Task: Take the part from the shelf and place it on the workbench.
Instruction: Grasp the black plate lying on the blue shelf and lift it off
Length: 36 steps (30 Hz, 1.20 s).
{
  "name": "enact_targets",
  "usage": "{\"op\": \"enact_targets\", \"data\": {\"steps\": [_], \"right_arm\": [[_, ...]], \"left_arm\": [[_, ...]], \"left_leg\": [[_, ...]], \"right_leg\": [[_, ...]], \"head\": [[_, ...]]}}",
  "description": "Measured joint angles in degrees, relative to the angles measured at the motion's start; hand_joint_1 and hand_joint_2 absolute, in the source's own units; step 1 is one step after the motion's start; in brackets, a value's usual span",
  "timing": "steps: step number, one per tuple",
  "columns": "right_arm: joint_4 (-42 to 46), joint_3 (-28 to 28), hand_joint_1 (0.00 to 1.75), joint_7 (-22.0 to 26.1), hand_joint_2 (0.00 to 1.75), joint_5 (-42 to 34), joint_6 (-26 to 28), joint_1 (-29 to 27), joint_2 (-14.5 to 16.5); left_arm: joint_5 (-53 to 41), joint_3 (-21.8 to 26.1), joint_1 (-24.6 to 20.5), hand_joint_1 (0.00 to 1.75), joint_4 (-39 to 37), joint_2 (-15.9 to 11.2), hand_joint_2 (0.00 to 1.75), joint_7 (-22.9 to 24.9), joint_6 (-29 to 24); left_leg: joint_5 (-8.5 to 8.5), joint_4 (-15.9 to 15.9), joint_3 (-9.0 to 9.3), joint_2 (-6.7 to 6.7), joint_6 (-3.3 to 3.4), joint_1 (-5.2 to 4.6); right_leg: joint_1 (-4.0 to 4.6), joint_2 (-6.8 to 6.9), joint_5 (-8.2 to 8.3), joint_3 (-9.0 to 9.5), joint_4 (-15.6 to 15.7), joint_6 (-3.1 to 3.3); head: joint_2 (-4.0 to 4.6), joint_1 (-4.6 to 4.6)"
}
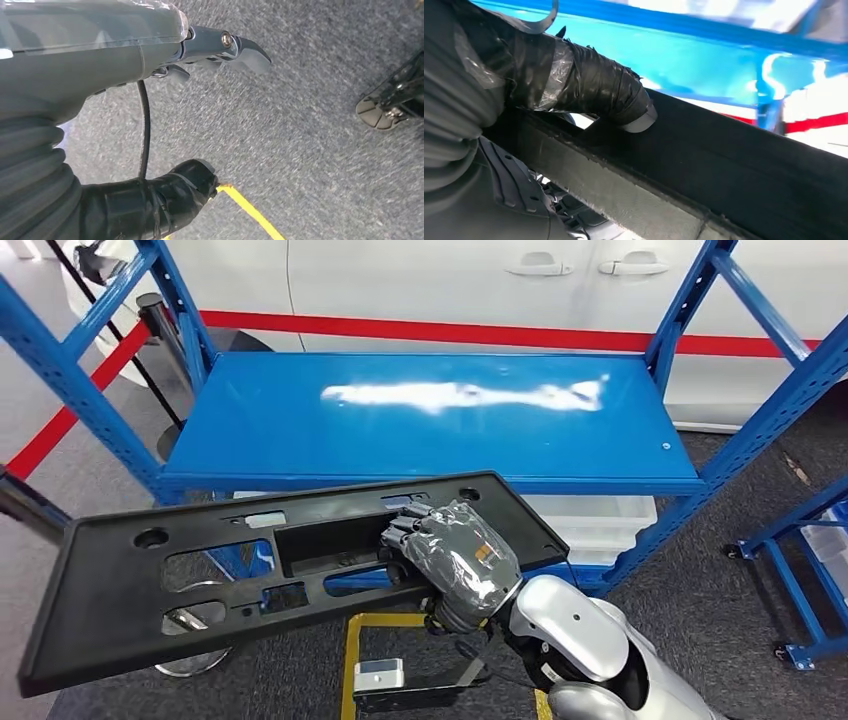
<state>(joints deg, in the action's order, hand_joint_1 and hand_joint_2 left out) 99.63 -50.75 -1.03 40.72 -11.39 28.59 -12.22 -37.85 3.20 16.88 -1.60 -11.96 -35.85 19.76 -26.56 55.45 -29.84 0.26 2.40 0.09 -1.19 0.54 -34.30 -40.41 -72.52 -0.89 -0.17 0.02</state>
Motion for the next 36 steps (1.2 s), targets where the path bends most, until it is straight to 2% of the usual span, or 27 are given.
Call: {"op": "enact_targets", "data": {"steps": [1,2,3,4,6,7,8,9,10,12,13,18,19,20,22,23,25,26,27,28,29,30,32,33,34,35,36], "right_arm": [[-0.14,-0.55,1.75,-0.25,1.75,-0.28,-0.03,0.53,0.35],[-0.26,-1.01,1.75,-0.45,1.75,-0.49,-0.02,0.95,0.67],[-0.34,-1.41,1.75,-0.60,1.75,-0.61,-0.01,1.34,0.94],[-0.39,-1.74,1.75,-0.69,1.75,-0.69,-0.01,1.74,1.20],[-0.43,-2.26,1.75,-0.78,1.75,-0.75,0.02,2.40,1.59],[-0.45,-2.45,1.75,-0.79,1.75,-0.76,0.03,2.67,1.74],[-0.48,-2.63,1.75,-0.81,1.75,-0.77,0.04,2.89,1.86],[-0.52,-2.81,1.75,-0.82,1.75,-0.77,0.04,3.09,2.00],[-0.59,-3.01,1.75,-0.83,1.75,-0.77,0.04,3.28,2.16],[-0.68,-3.26,1.75,-0.83,1.75,-0.77,0.03,3.43,2.44],[-0.71,-3.32,1.75,-0.83,1.75,-0.77,0.02,3.44,2.50],[-0.71,-3.33,1.75,-0.83,1.75,-0.77,0.03,3.47,2.53],[-0.71,-3.35,1.75,-0.83,1.75,-0.77,0.04,3.51,2.54],[-0.73,-3.42,1.75,-0.83,1.75,-0.78,0.05,3.53,2.55],[-0.87,-3.65,1.75,-0.84,1.75,-0.80,0.06,3.57,2.58],[-0.99,-3.86,1.75,-0.84,1.75,-0.83,0.07,3.68,2.71],[-1.19,-4.24,1.75,-0.86,1.75,-0.85,0.10,4.11,3.01],[-1.22,-4.41,1.75,-0.89,1.75,-0.85,0.12,4.37,3.14],[-1.24,-4.54,1.75,-0.91,1.75,-0.85,0.13,4.52,3.19],[-1.28,-4.71,1.75,-0.92,1.75,-0.85,0.13,4.62,3.21],[-1.33,-4.86,1.75,-0.94,1.75,-0.85,0.13,4.69,3.24],[-1.38,-4.99,1.75,-0.97,1.75,-0.86,0.13,4.75,3.26],[-1.52,-5.13,1.75,-1.10,1.75,-0.86,0.13,4.83,3.28],[-1.61,-5.17,1.75,-1.19,1.75,-0.86,0.13,4.84,3.28],[-1.69,-5.26,1.75,-1.27,1.75,-0.86,0.13,4.84,3.28],[-1.75,-5.35,1.75,-1.33,1.75,-0.86,0.13,4.85,3.29],[-1.78,-5.44,1.75,-1.38,1.75,-0.87,0.13,4.90,3.30]], "left_arm": [[-0.43,-0.02,-0.58,0.00,0.00,0.01,1.75,0.15,0.07],[-0.79,-0.03,-1.05,0.00,0.00,0.02,1.75,0.28,0.11],[-1.02,-0.05,-1.39,0.00,0.00,0.03,1.75,0.39,0.13],[-1.15,-0.07,-1.67,0.00,0.00,0.04,1.75,0.46,0.14],[-1.28,-0.10,-2.05,0.00,0.01,0.01,1.75,0.56,0.17],[-1.31,-0.12,-2.16,0.00,0.02,-0.05,1.75,0.56,0.20],[-1.33,-0.13,-2.18,0.00,0.02,-0.10,1.75,0.57,0.22],[-1.34,-0.16,-2.11,0.00,0.00,-0.23,1.75,0.56,0.24],[-1.34,-0.19,-2.08,0.00,-0.02,-0.22,1.75,0.54,0.26],[-1.36,-0.24,-2.06,0.00,-0.04,-0.21,1.75,0.54,0.26],[-1.36,-0.25,-2.08,0.00,-0.04,-0.15,1.75,0.53,0.26],[-1.36,-0.25,-2.11,0.00,-0.04,-0.16,1.75,0.53,0.26],[-1.36,-0.25,-2.13,0.00,-0.04,-0.17,1.75,0.53,0.26],[-1.45,-0.25,-2.18,0.00,-0.04,-0.25,1.75,0.55,0.23],[-1.66,-0.25,-2.39,0.00,-0.04,-0.37,1.75,0.58,0.20],[-1.92,-0.26,-2.73,0.00,-0.01,-0.41,1.75,0.60,0.20],[-2.54,-0.27,-3.29,0.00,0.05,-0.51,1.75,0.64,0.30],[-2.91,-0.27,-3.49,0.00,0.09,-0.55,1.75,0.67,0.35],[-3.19,-0.27,-3.46,0.00,0.09,-0.61,1.75,0.72,0.40],[-3.38,-0.26,-3.43,0.00,0.08,-0.60,1.75,0.77,0.44],[-3.58,-0.25,-3.51,0.00,0.08,-0.60,1.75,0.82,0.50],[-3.76,-0.24,-3.63,0.00,0.07,-0.60,1.75,0.91,0.57],[-3.98,-0.22,-4.00,0.00,0.07,-0.58,1.75,1.05,0.74],[-4.07,-0.21,-4.13,0.00,0.07,-0.56,1.75,1.12,0.81],[-4.11,-0.21,-4.24,0.00,0.07,-0.51,1.75,1.14,0.89],[-4.14,-0.21,-4.33,0.00,0.07,-0.45,1.75,1.17,0.95],[-4.16,-0.21,-4.39,0.00,0.07,-0.39,1.75,1.19,1.02]], "left_leg": [[0.67,0.28,-1.03,0.64,0.07,-0.22],[1.25,0.66,-2.13,1.34,0.07,-0.42],[1.75,1.09,-3.14,2.01,0.03,-0.59],[2.19,1.56,-4.06,2.63,-0.02,-0.68],[3.03,2.31,-5.44,3.75,-0.34,-0.83],[3.48,2.39,-5.85,4.33,-0.64,-0.72],[4.04,2.32,-6.19,4.94,-1.01,-0.65],[4.61,2.12,-6.46,5.59,-1.34,-0.59],[4.56,2.21,-6.88,5.54,-1.68,-0.65],[3.53,2.86,-7.65,4.50,-2.15,-0.86],[2.79,3.22,-7.89,3.72,-2.29,-0.85],[1.98,3.72,-8.04,3.19,-2.45,-0.77],[1.22,4.29,-8.24,2.83,-2.60,-0.68],[-0.69,6.25,-8.72,2.17,-2.98,-0.40],[-4.55,12.46,-9.90,0.86,-4.15,0.54],[-4.62,12.62,-7.76,-0.56,-5.32,1.44],[-3.13,6.97,-1.77,-3.05,-6.02,2.08],[-2.39,2.84,1.04,-3.94,-5.82,2.06],[-2.73,1.65,1.16,-3.78,-4.84,1.58],[-2.25,1.55,0.65,-3.25,-4.05,1.53],[-1.69,1.45,0.16,-2.73,-3.22,1.49],[-1.06,1.31,-0.32,-2.26,-2.38,1.44],[0.14,1.30,-1.57,-1.19,-1.24,1.16],[0.70,1.38,-2.32,-0.50,-0.93,0.88],[1.23,1.51,-3.07,0.28,-0.80,0.60],[1.70,1.68,-3.81,1.14,-0.74,0.35],[2.10,1.89,-4.48,2.00,-0.74,0.15]], "right_leg": [[0.21,-0.15,-0.01,0.22,-1.99,0.24],[0.45,-0.31,1.15,1.36,-2.00,0.61],[0.75,-0.70,2.75,3.51,0.12,1.16],[1.06,-1.73,3.76,6.34,3.80,1.94],[1.31,-4.13,3.85,11.23,11.31,3.12],[1.40,-4.83,3.45,12.36,13.40,3.38],[1.45,-4.66,3.48,12.63,14.26,3.32],[1.26,-3.94,4.00,12.30,14.59,3.22],[1.06,-3.18,4.65,12.00,15.07,3.26],[0.50,-2.07,5.79,11.41,15.86,3.32],[0.53,-1.86,6.05,11.34,15.97,3.34],[0.51,-1.69,6.23,11.18,16.05,3.54],[0.48,-1.48,6.37,11.07,16.07,3.68],[0.45,-0.98,6.67,10.72,16.07,3.71],[0.35,0.67,7.54,9.40,15.85,3.43],[0.09,2.28,8.18,7.87,15.08,2.84],[-0.23,5.40,9.33,5.30,13.49,1.29],[-0.36,6.74,9.86,4.48,12.95,0.48],[-0.34,7.48,10.31,4.40,13.06,-0.14],[-0.50,7.33,10.20,4.33,13.06,-0.61],[-0.66,6.30,9.17,4.07,12.50,-0.90],[-0.76,4.67,7.08,3.56,10.91,-0.99],[-0.53,1.15,1.18,1.96,4.64,-0.60],[-0.28,0.31,-0.97,1.26,1.10,-0.31],[0.04,-0.09,-1.86,1.10,-1.35,0.00],[0.33,-0.30,-1.50,1.79,-1.93,0.39],[0.61,-0.57,-0.26,3.44,-0.45,0.87]], "head": [[0.00,0.00],[0.00,-0.01],[0.00,0.00],[0.00,-0.02],[0.00,-0.02],[0.00,-0.01],[0.00,0.01],[0.00,0.08],[0.00,0.05],[0.00,-0.11],[0.00,-0.23],[0.00,-0.43],[0.00,-0.50],[0.00,-0.58],[0.00,-0.61],[0.00,-0.64],[0.00,-0.61],[0.00,-0.59],[0.00,-0.56],[0.00,-0.56],[0.00,-0.56],[0.00,-0.55],[0.00,-0.55],[0.00,-0.54],[0.00,-0.55],[0.00,-0.55],[0.00,-0.54]]}}
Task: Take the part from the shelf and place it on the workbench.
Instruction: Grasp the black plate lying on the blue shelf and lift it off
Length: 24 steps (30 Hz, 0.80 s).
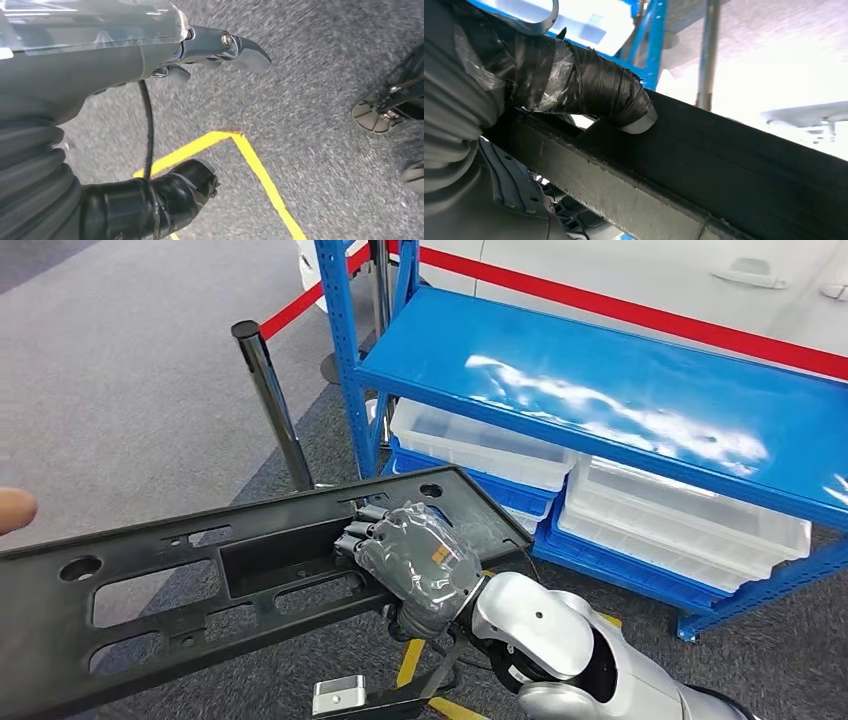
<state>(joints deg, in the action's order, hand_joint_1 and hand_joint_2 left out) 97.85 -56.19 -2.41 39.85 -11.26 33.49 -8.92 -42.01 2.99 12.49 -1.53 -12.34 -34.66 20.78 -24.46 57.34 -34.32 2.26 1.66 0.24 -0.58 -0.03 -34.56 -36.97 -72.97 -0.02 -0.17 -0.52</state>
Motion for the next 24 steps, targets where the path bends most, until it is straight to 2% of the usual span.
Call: {"op": "enact_targets", "data": {"steps": [1,3,4,5,7,8,9,11,12,13,14,15,16,17,18,19,20,22,23,24], "right_arm": [[-0.01,-0.08,1.75,-0.06,1.75,-0.01,-0.01,0.13,0.05],[0.04,-0.14,1.75,-0.22,1.75,-0.02,-0.04,0.51,0.18],[0.06,-0.18,1.75,-0.34,1.75,-0.03,-0.06,0.68,0.26],[0.08,-0.23,1.75,-0.44,1.75,-0.04,-0.09,0.80,0.30],[0.09,-0.42,1.75,-0.60,1.75,-0.10,-0.16,1.05,0.48],[0.10,-0.51,1.75,-0.65,1.75,-0.15,-0.22,1.18,0.63],[0.14,-0.56,1.75,-0.70,1.75,-0.23,-0.29,1.32,0.79],[0.22,-0.62,1.75,-0.79,1.75,-0.36,-0.48,1.49,0.96],[0.26,-0.66,1.75,-0.86,1.75,-0.39,-0.57,1.54,0.97],[0.26,-0.69,1.75,-0.95,1.75,-0.40,-0.65,1.55,0.97],[0.25,-0.73,1.75,-1.03,1.75,-0.43,-0.73,1.57,0.97],[0.25,-0.78,1.75,-1.09,1.75,-0.48,-0.79,1.61,0.97],[0.25,-0.83,1.75,-1.12,1.75,-0.53,-0.85,1.68,0.99],[0.26,-0.87,1.75,-1.15,1.75,-0.60,-0.90,1.78,1.08],[0.31,-0.90,1.75,-1.21,1.75,-0.63,-0.93,1.89,1.18],[0.38,-0.92,1.75,-1.30,1.75,-0.67,-0.98,2.05,1.30],[0.44,-0.93,1.75,-1.41,1.75,-0.73,-1.03,2.23,1.41],[0.51,-1.01,1.75,-1.64,1.75,-0.85,-1.11,2.48,1.57],[0.50,-1.07,1.75,-1.73,1.75,-0.90,-1.13,2.54,1.62],[0.50,-1.13,1.75,-1.81,1.75,-0.95,-1.13,2.58,1.66]], "left_arm": [[-0.01,0.01,-0.05,0.00,0.00,0.04,1.75,0.03,0.06],[-0.02,0.04,-0.19,0.00,0.00,0.09,1.75,0.14,0.19],[-0.02,0.09,-0.25,0.00,0.00,0.09,1.75,0.20,0.26],[-0.03,0.14,-0.26,0.00,0.00,0.10,1.75,0.25,0.32],[-0.02,0.22,-0.05,0.00,-0.04,0.10,1.75,0.28,0.46],[-0.03,0.25,0.02,0.00,-0.06,0.14,1.75,0.26,0.53],[-0.05,0.29,-0.02,0.00,-0.08,0.14,1.75,0.23,0.60],[-0.12,0.40,-0.28,0.00,-0.09,0.06,1.75,0.17,0.68],[-0.15,0.44,-0.43,0.00,-0.09,0.03,1.75,0.15,0.71],[-0.17,0.46,-0.52,0.00,-0.09,0.02,1.75,0.13,0.74],[-0.17,0.48,-0.62,0.00,-0.09,0.05,1.75,0.11,0.76],[-0.17,0.51,-0.71,0.00,-0.09,0.09,1.75,0.10,0.79],[-0.17,0.59,-0.77,0.00,-0.08,0.10,1.75,0.11,0.80],[-0.17,0.68,-0.82,0.00,-0.06,0.09,1.75,0.15,0.82],[-0.17,0.78,-0.85,0.00,-0.04,0.03,1.75,0.18,0.86],[-0.19,0.84,-0.89,0.00,-0.03,-0.02,1.75,0.21,0.92],[-0.25,0.88,-0.91,0.00,-0.02,-0.08,1.75,0.24,1.01],[-0.46,0.98,-0.80,0.00,-0.03,-0.14,1.75,0.34,1.17],[-0.60,1.09,-0.70,0.00,-0.03,-0.15,1.75,0.39,1.24],[-0.72,1.21,-0.68,0.00,-0.04,-0.17,1.75,0.45,1.29]], "left_leg": [[0.35,0.25,-0.57,0.85,-0.07,-0.14],[0.99,0.76,-1.63,2.28,-0.35,-0.34],[1.42,0.92,-2.07,2.94,-0.61,-0.31],[1.94,0.89,-2.47,3.58,-0.93,-0.21],[2.85,0.58,-3.12,4.77,-1.66,-0.11],[2.41,0.85,-3.55,4.19,-2.02,-0.22],[1.00,2.05,-4.18,2.96,-2.42,-0.31],[-4.16,7.86,-5.99,-0.38,-3.28,-0.06],[-6.48,11.66,-6.89,-1.27,-3.71,0.24],[-7.66,14.82,-7.37,-1.69,-4.05,0.53],[-7.45,16.56,-7.14,-1.88,-4.33,0.78],[-6.17,16.54,-6.00,-2.04,-4.52,0.96],[-4.52,14.61,-3.84,-2.43,-4.58,1.08],[-3.53,11.20,-0.79,-3.49,-4.48,1.06],[-3.46,6.96,2.48,-4.77,-4.22,0.82],[-3.95,3.35,4.99,-5.86,-3.74,0.50],[-4.52,0.83,6.38,-6.51,-3.17,0.12],[-4.10,-0.87,6.18,-5.72,-1.89,-0.30],[-3.38,-1.19,5.74,-5.18,-1.35,-0.30],[-2.59,-1.50,5.23,-4.66,-0.77,-0.20]], "right_leg": [[0.24,-0.63,1.65,2.48,3.30,0.58],[0.48,-3.16,3.34,7.05,10.60,1.65],[0.52,-4.14,3.57,8.23,12.90,1.91],[0.57,-4.54,3.48,8.57,13.92,2.02],[0.42,-3.16,4.26,8.24,14.59,2.08],[0.28,-2.34,4.77,7.99,14.91,2.26],[0.10,-1.44,5.33,7.64,15.21,2.51],[0.09,0.23,6.23,6.74,15.36,2.86],[0.14,1.18,6.56,6.17,15.22,2.90],[0.19,2.09,6.86,5.54,14.98,2.85],[0.22,2.99,7.12,4.86,14.68,2.77],[0.25,3.86,7.36,4.13,14.29,2.68],[0.29,4.63,7.57,3.45,13.91,2.55],[0.35,5.33,7.77,2.91,13.55,2.40],[0.42,5.95,7.96,2.51,13.26,2.21],[0.47,6.59,8.25,2.28,13.12,1.91],[0.45,7.28,8.61,2.15,13.13,1.59],[0.34,8.48,9.36,1.90,13.33,0.87],[0.18,8.06,9.16,1.75,13.23,0.55],[0.07,6.54,7.83,1.41,12.37,0.30]], "head": [[0.00,-0.01],[0.00,-0.03],[0.00,-0.04],[0.00,-0.03],[0.00,0.02],[0.00,-0.13],[0.00,-0.30],[0.00,-0.65],[0.00,-0.67],[0.00,-0.67],[0.00,-0.68],[0.00,-0.68],[0.00,-0.68],[0.00,-0.69],[0.00,-0.68],[0.00,-0.67],[0.00,-0.66],[0.00,-0.64],[0.00,-0.64],[0.00,-0.61]]}}
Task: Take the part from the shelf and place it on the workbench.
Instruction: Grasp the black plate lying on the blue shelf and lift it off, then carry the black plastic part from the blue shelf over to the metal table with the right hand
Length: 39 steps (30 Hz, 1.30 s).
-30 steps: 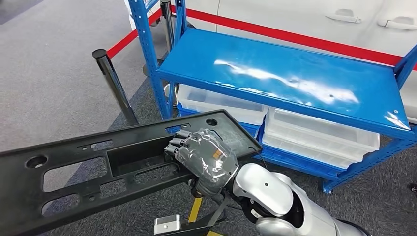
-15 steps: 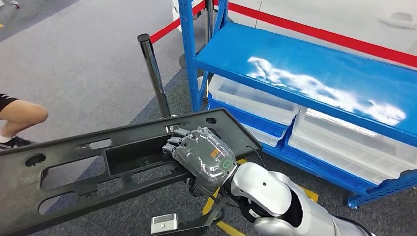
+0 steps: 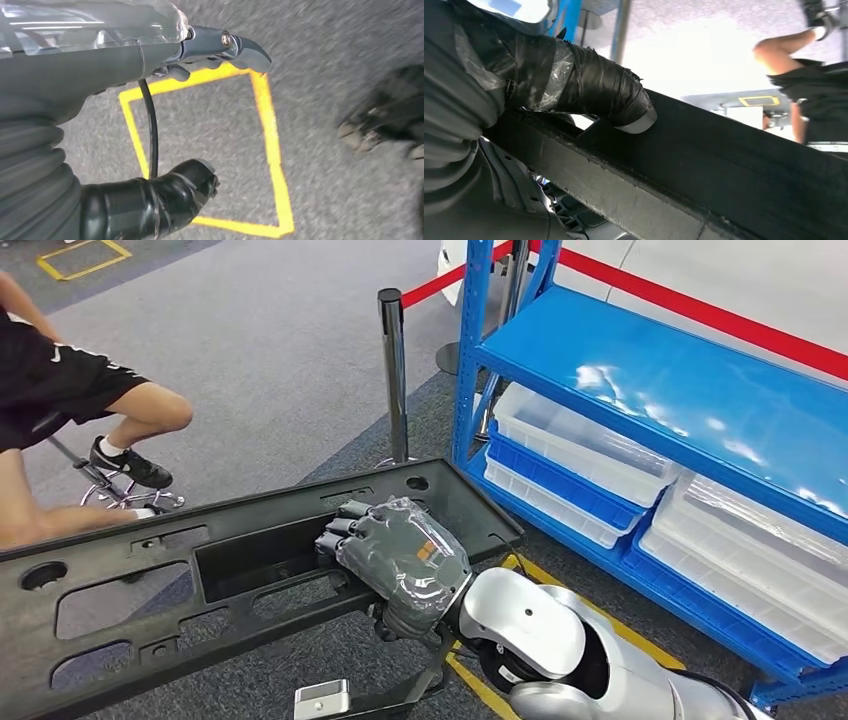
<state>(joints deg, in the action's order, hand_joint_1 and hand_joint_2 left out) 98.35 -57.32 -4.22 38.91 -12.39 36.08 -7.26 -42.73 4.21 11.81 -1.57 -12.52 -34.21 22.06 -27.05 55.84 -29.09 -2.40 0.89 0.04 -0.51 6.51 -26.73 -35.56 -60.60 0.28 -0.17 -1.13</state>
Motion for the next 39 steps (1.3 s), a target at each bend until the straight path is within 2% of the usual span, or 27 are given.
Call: {"op": "enact_targets", "data": {"steps": [2,3,4,5,6,8,10,12,14,15,17,19,20,22,23,24,26,27,28,29,30,31,33,34,35,37,39], "right_arm": [[0.01,-0.08,1.75,-0.24,1.75,-0.10,-0.02,0.06,0.01],[0.02,-0.13,1.75,-0.38,1.75,-0.14,-0.04,0.08,-0.01],[0.01,-0.19,1.75,-0.49,1.75,-0.18,-0.05,0.08,-0.02],[0.01,-0.26,1.75,-0.56,1.75,-0.21,-0.07,0.07,-0.03],[0.01,-0.32,1.75,-0.59,1.75,-0.23,-0.08,0.09,-0.04],[0.01,-0.36,1.75,-0.59,1.75,-0.27,-0.09,0.24,-0.03],[0.03,-0.37,1.75,-0.62,1.75,-0.28,-0.10,0.48,0.02],[0.06,-0.40,1.75,-0.69,1.75,-0.29,-0.10,0.67,0.09],[0.07,-0.47,1.75,-0.72,1.75,-0.32,-0.13,0.87,0.24],[0.08,-0.50,1.75,-0.72,1.75,-0.33,-0.14,0.96,0.37],[0.08,-0.55,1.75,-0.72,1.75,-0.33,-0.17,1.09,0.55],[0.08,-0.56,1.75,-0.73,1.75,-0.33,-0.19,1.11,0.60],[0.07,-0.57,1.75,-0.74,1.75,-0.33,-0.20,1.11,0.60],[0.06,-0.61,1.75,-0.74,1.75,-0.33,-0.21,1.12,0.60],[0.07,-0.63,1.75,-0.74,1.75,-0.33,-0.21,1.15,0.60],[0.12,-0.64,1.75,-0.74,1.75,-0.33,-0.21,1.20,0.64],[0.28,-0.65,1.75,-0.74,1.75,-0.33,-0.20,1.41,0.74],[0.34,-0.66,1.75,-0.74,1.75,-0.33,-0.21,1.50,0.79],[0.37,-0.67,1.75,-0.74,1.75,-0.33,-0.22,1.55,0.79],[0.34,-0.70,1.75,-0.73,1.75,-0.34,-0.25,1.54,0.78],[0.30,-0.74,1.75,-0.73,1.75,-0.34,-0.29,1.50,0.77],[0.26,-0.78,1.75,-0.73,1.75,-0.34,-0.33,1.46,0.74],[0.19,-0.85,1.75,-0.78,1.75,-0.34,-0.37,1.41,0.61],[0.15,-0.88,1.75,-0.82,1.75,-0.35,-0.37,1.41,0.52],[0.11,-0.94,1.75,-0.86,1.75,-0.37,-0.37,1.39,0.45],[0.03,-1.10,1.75,-0.91,1.75,-0.44,-0.37,1.40,0.40],[0.01,-1.25,1.75,-0.92,1.75,-0.48,-0.37,1.50,0.40]], "left_arm": [[-0.35,0.23,-0.18,0.00,0.01,-0.07,1.75,0.02,0.08],[-0.52,0.35,-0.35,0.00,0.01,-0.09,1.75,0.02,0.11],[-0.73,0.45,-0.44,0.00,0.02,-0.08,1.75,0.01,0.14],[-0.87,0.56,-0.51,0.00,0.02,-0.05,1.75,0.01,0.17],[-0.98,0.64,-0.53,0.00,0.02,-0.02,1.75,0.01,0.20],[-1.12,0.86,-0.64,0.00,0.02,0.02,1.75,0.04,0.26],[-1.20,1.08,-0.85,0.00,0.02,0.01,1.75,0.09,0.31],[-1.26,1.15,-0.78,0.00,0.01,-0.05,1.75,0.10,0.36],[-1.39,1.15,-0.43,0.00,-0.01,-0.06,1.75,0.11,0.41],[-1.46,1.15,-0.35,0.00,-0.02,-0.04,1.75,0.11,0.44],[-1.56,1.18,-0.51,0.00,-0.03,-0.05,1.75,0.15,0.50],[-1.61,1.21,-0.86,0.00,-0.03,0.00,1.75,0.19,0.54],[-1.62,1.21,-0.98,0.00,-0.03,0.07,1.75,0.19,0.55],[-1.62,1.21,-1.19,0.00,-0.02,0.21,1.75,0.18,0.56],[-1.62,1.21,-1.27,0.00,-0.01,0.23,1.75,0.18,0.56],[-1.62,1.22,-1.40,0.00,0.04,0.21,1.75,0.18,0.56],[-1.62,1.22,-1.54,0.00,0.15,0.10,1.75,0.16,0.56],[-1.62,1.23,-1.51,0.00,0.19,0.03,1.75,0.14,0.56],[-1.59,1.24,-1.33,0.00,0.19,-0.06,1.75,0.13,0.55],[-1.59,1.26,-1.12,0.00,0.17,-0.16,1.75,0.14,0.55],[-1.60,1.29,-0.97,0.00,0.16,-0.27,1.75,0.16,0.56],[-1.62,1.35,-0.92,0.00,0.14,-0.37,1.75,0.20,0.57],[-1.80,1.49,-1.11,0.00,0.13,-0.43,1.75,0.26,0.62],[-1.95,1.55,-1.21,0.00,0.13,-0.43,1.75,0.27,0.64],[-2.13,1.62,-1.29,0.00,0.13,-0.42,1.75,0.27,0.64],[-2.53,1.79,-1.43,0.00,0.14,-0.29,1.75,0.28,0.68],[-2.85,1.96,-1.57,0.00,0.15,-0.11,1.75,0.36,0.73]], "left_leg": [[1.53,-0.16,-1.45,1.04,0.81,0.11],[2.25,-0.01,-2.47,1.72,1.07,0.07],[2.90,0.23,-3.51,2.44,1.13,0.00],[3.54,0.54,-4.61,3.23,1.13,-0.06],[4.14,0.91,-5.74,4.04,1.04,-0.07],[5.27,1.78,-7.85,5.67,0.70,-0.01],[6.35,2.54,-9.43,7.15,0.18,-0.06],[7.59,2.61,-10.21,8.47,-0.48,-0.04],[8.45,2.36,-10.70,9.26,-1.17,0.09],[7.49,2.97,-11.18,8.45,-1.46,0.13],[2.28,7.20,-12.53,5.32,-1.99,0.32],[-2.78,14.67,-13.83,3.34,-2.69,0.82],[-3.25,18.03,-13.97,2.97,-3.04,1.17],[-0.20,19.93,-12.00,2.62,-3.59,1.79],[1.27,17.72,-9.34,2.07,-3.79,2.02],[1.17,13.56,-5.53,0.84,-3.90,2.09],[-1.55,3.98,1.50,-1.41,-3.31,1.51],[-2.74,0.95,3.17,-1.89,-2.72,0.99],[-2.83,-0.41,3.35,-1.57,-1.98,0.50],[-2.17,-0.54,2.80,-1.10,-1.27,0.33],[-1.49,-0.78,2.24,-0.59,-0.59,0.20],[-0.75,-0.89,1.62,-0.11,0.09,0.17],[0.66,-0.80,0.07,0.92,1.11,-0.07],[1.34,-0.63,-0.86,1.61,1.40,-0.28],[2.00,-0.42,-1.90,2.41,1.57,-0.51],[3.14,0.22,-4.12,4.25,1.72,-0.89],[3.97,1.05,-6.01,5.96,1.70,-1.05]], "right_leg": [[-0.20,-4.13,-5.24,-1.28,-4.80,-0.25],[-0.16,-5.56,-8.06,-2.12,-8.43,-0.23],[-0.10,-6.08,-9.68,-2.66,-11.70,-0.18],[-0.02,-6.30,-9.97,-2.61,-13.74,-0.09],[0.07,-6.43,-8.93,-1.63,-13.77,0.07],[0.15,-7.58,-5.91,2.90,-8.49,0.55],[0.14,-10.08,-5.41,7.48,-1.40,0.92],[0.29,-10.99,-5.86,8.72,1.41,0.99],[0.22,-9.46,-4.83,7.75,1.59,1.40],[0.16,-8.60,-4.11,7.16,1.74,1.84],[0.16,-6.84,-2.69,5.83,2.02,2.50],[0.31,-5.09,-1.34,4.06,1.99,2.54],[0.36,-4.11,-0.63,3.07,1.93,2.42],[0.39,-2.26,0.69,1.16,1.80,2.06],[0.40,-1.46,1.28,0.43,1.70,1.85],[0.41,-0.75,1.81,-0.10,1.62,1.59],[0.28,0.64,2.85,-0.53,1.59,0.84],[0.09,1.35,3.36,-0.58,1.73,0.41],[-0.18,2.07,3.91,-0.60,1.88,-0.01],[-0.47,2.17,4.16,-0.70,1.96,-0.46],[-0.69,1.24,3.49,-1.00,1.52,-0.82],[-0.78,-0.42,1.69,-1.56,0.18,-1.02],[-0.60,-4.36,-4.21,-3.26,-5.51,-0.93],[-0.39,-5.40,-6.69,-4.05,-9.09,-0.69],[-0.14,-5.92,-7.79,-4.40,-12.01,-0.40],[0.45,-6.37,-5.90,-2.97,-13.27,0.43],[1.15,-8.03,-2.87,1.48,-7.94,1.70]], "head": [[0.00,0.05],[0.00,0.08],[0.00,0.08],[0.00,0.08],[0.00,0.08],[0.00,0.07],[0.00,0.05],[0.00,0.05],[0.00,0.05],[0.00,-0.03],[0.00,-0.22],[0.00,-0.33],[0.00,-0.32],[0.00,-0.33],[0.00,-0.33],[0.00,-0.34],[0.00,-0.33],[0.00,-0.32],[0.00,-0.30],[0.00,-0.29],[0.00,-0.30],[0.00,-0.26],[0.00,-0.20],[0.00,-0.16],[0.00,-0.17],[0.00,-0.17],[0.00,-0.18]]}}
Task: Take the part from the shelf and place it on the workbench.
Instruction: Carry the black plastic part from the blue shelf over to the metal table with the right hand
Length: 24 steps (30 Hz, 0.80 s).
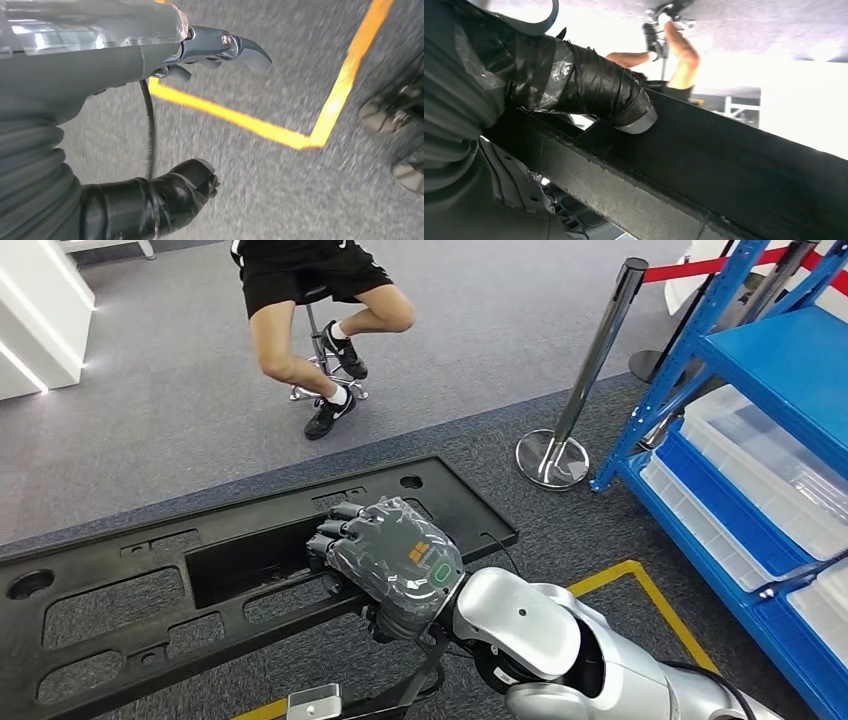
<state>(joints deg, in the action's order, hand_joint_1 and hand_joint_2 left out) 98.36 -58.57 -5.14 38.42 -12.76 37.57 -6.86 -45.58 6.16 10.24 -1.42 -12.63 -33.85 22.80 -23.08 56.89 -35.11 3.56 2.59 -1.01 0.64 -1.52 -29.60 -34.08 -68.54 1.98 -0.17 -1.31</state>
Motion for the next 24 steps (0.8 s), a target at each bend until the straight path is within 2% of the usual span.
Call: {"op": "enact_targets", "data": {"steps": [1,2,3,5,6,7,8,9,10,11,12,13,14,15,16,17,18,20,21,22,24], "right_arm": [[0.01,-0.04,1.75,0.00,1.75,0.00,0.01,0.08,0.01],[0.01,-0.06,1.75,-0.03,1.75,-0.01,0.01,0.18,0.02],[0.01,-0.07,1.75,-0.07,1.75,-0.01,0.02,0.29,0.03],[0.00,-0.08,1.75,-0.14,1.75,-0.02,0.02,0.44,0.10],[-0.01,-0.09,1.75,-0.14,1.75,-0.02,0.01,0.48,0.19],[-0.01,-0.09,1.75,-0.15,1.75,-0.02,0.01,0.52,0.31],[-0.01,-0.10,1.75,-0.15,1.75,-0.03,0.00,0.56,0.45],[-0.02,-0.10,1.75,-0.15,1.75,-0.03,-0.01,0.55,0.55],[-0.03,-0.10,1.75,-0.15,1.75,-0.04,-0.02,0.54,0.60],[-0.08,-0.10,1.75,-0.15,1.75,-0.04,-0.03,0.48,0.63],[-0.14,-0.11,1.75,-0.15,1.75,-0.04,-0.04,0.42,0.63],[-0.20,-0.13,1.75,-0.15,1.75,-0.04,-0.05,0.40,0.63],[-0.24,-0.14,1.75,-0.15,1.75,-0.04,-0.05,0.41,0.64],[-0.26,-0.14,1.75,-0.15,1.75,-0.04,-0.05,0.46,0.65],[-0.26,-0.14,1.75,-0.15,1.75,-0.04,-0.05,0.53,0.67],[-0.27,-0.15,1.75,-0.15,1.75,-0.03,-0.05,0.60,0.68],[-0.27,-0.15,1.75,-0.15,1.75,-0.03,-0.05,0.67,0.70],[-0.28,-0.17,1.75,-0.15,1.75,-0.04,-0.05,0.73,0.81],[-0.29,-0.17,1.75,-0.15,1.75,-0.04,-0.05,0.74,0.87],[-0.29,-0.18,1.75,-0.15,1.75,-0.04,-0.05,0.76,0.92],[-0.31,-0.19,1.75,-0.15,1.75,-0.04,-0.05,0.69,0.95]], "left_arm": [[-0.18,0.13,-0.08,0.00,0.00,0.08,1.75,0.09,0.01],[-0.35,0.29,-0.14,0.00,-0.01,0.12,1.75,0.18,0.02],[-0.55,0.46,-0.18,0.00,-0.01,0.15,1.75,0.26,0.02],[-0.94,0.72,-0.12,0.00,-0.02,0.09,1.75,0.33,0.07],[-1.08,0.76,-0.11,0.00,-0.02,0.13,1.75,0.36,0.10],[-1.16,0.81,-0.16,0.00,-0.02,0.15,1.75,0.41,0.14],[-1.21,0.87,-0.25,0.00,-0.02,0.15,1.75,0.51,0.17],[-1.25,0.92,-0.34,0.00,-0.02,0.22,1.75,0.62,0.18],[-1.28,0.98,-0.48,0.00,-0.02,0.21,1.75,0.71,0.19],[-1.33,1.01,-0.58,0.00,-0.02,0.23,1.75,0.78,0.19],[-1.37,1.02,-0.65,0.00,-0.02,0.26,1.75,0.78,0.20],[-1.40,1.03,-0.69,0.00,-0.02,0.29,1.75,0.78,0.21],[-1.45,1.04,-0.69,0.00,-0.02,0.30,1.75,0.78,0.21],[-1.55,1.05,-0.71,0.00,-0.02,0.31,1.75,0.78,0.23],[-1.64,1.08,-0.77,0.00,-0.01,0.32,1.75,0.78,0.24],[-1.72,1.10,-0.79,0.00,-0.01,0.35,1.75,0.78,0.25],[-1.78,1.11,-0.81,0.00,0.00,0.37,1.75,0.78,0.26],[-1.81,1.14,-0.67,0.00,-0.01,0.36,1.75,0.79,0.27],[-1.82,1.16,-0.59,0.00,-0.01,0.34,1.75,0.81,0.28],[-1.83,1.22,-0.55,0.00,-0.02,0.32,1.75,0.82,0.29],[-1.85,1.41,-0.63,0.00,-0.02,0.28,1.75,0.85,0.32]], "left_leg": [[0.35,0.44,-0.72,0.72,-0.11,-0.08],[0.76,0.78,-1.27,1.42,-0.29,-0.11],[1.19,0.97,-1.71,2.10,-0.56,-0.06],[2.16,0.82,-2.26,3.50,-1.22,0.03],[2.08,0.98,-2.62,3.21,-1.49,0.00],[1.25,1.92,-3.19,2.20,-1.78,0.01],[-0.35,3.95,-4.13,0.64,-2.12,0.13],[-2.55,7.19,-5.46,-1.15,-2.56,0.43],[-4.62,11.06,-6.90,-2.22,-3.10,0.92],[-6.02,14.43,-8.05,-2.80,-3.60,1.44],[-6.47,16.31,-8.45,-3.10,-4.09,1.97],[-5.92,16.00,-7.70,-3.34,-4.54,2.47],[-4.60,13.32,-5.69,-3.76,-4.94,2.91],[-3.36,9.19,-3.00,-4.71,-5.35,3.24],[-2.42,5.56,-0.54,-5.81,-5.44,3.23],[-1.86,2.99,0.99,-6.71,-5.23,2.99],[-1.99,1.65,1.62,-7.32,-4.73,2.65],[-2.10,1.33,1.20,-6.64,-3.24,2.07],[-2.14,0.96,1.19,-6.05,-2.59,2.05],[-1.92,0.78,1.13,-5.44,-2.00,2.02],[-1.51,0.52,1.02,-4.26,-1.09,1.86]], "right_leg": [[0.13,-1.31,0.16,2.59,3.86,0.53],[0.23,-2.33,-0.36,4.61,7.11,0.80],[0.22,-2.88,-1.18,5.82,9.30,0.91],[0.01,-1.65,-1.20,6.24,10.85,0.76],[-0.21,-0.83,-0.73,6.18,11.30,0.92],[-0.43,0.00,-0.18,6.12,11.78,1.11],[-0.65,0.82,0.31,6.00,12.16,1.19],[-0.63,1.61,0.62,5.80,12.30,1.23],[-0.64,2.48,0.84,5.52,12.30,1.13],[-0.65,3.38,0.97,5.21,12.21,0.96],[-0.69,4.30,1.06,4.90,12.06,0.78],[-0.76,5.18,1.11,4.63,11.88,0.59],[-0.85,5.99,1.10,4.43,11.67,0.35],[-0.91,6.74,1.03,4.31,11.43,0.02],[-0.93,7.41,0.94,4.18,11.24,-0.38],[-0.90,7.98,0.84,4.16,11.09,-0.84],[-0.86,8.52,0.76,4.15,10.96,-1.31],[-0.88,9.57,0.69,4.19,10.92,-2.25],[-1.01,9.12,0.40,4.12,10.61,-2.67],[-1.16,7.77,-0.38,3.73,9.63,-2.94],[-1.36,3.76,-3.79,1.25,4.02,-3.01]], "head": [[0.00,-0.02],[0.00,0.00],[0.00,0.01],[0.00,0.07],[0.00,-0.03],[0.00,-0.18],[0.00,-0.33],[0.00,-0.50],[0.00,-0.55],[0.00,-0.55],[0.00,-0.55],[0.00,-0.55],[0.00,-0.56],[0.00,-0.55],[0.00,-0.56],[0.00,-0.47],[0.00,-0.41],[0.00,-0.28],[0.00,-0.27],[0.00,-0.25],[0.00,-0.19]]}}
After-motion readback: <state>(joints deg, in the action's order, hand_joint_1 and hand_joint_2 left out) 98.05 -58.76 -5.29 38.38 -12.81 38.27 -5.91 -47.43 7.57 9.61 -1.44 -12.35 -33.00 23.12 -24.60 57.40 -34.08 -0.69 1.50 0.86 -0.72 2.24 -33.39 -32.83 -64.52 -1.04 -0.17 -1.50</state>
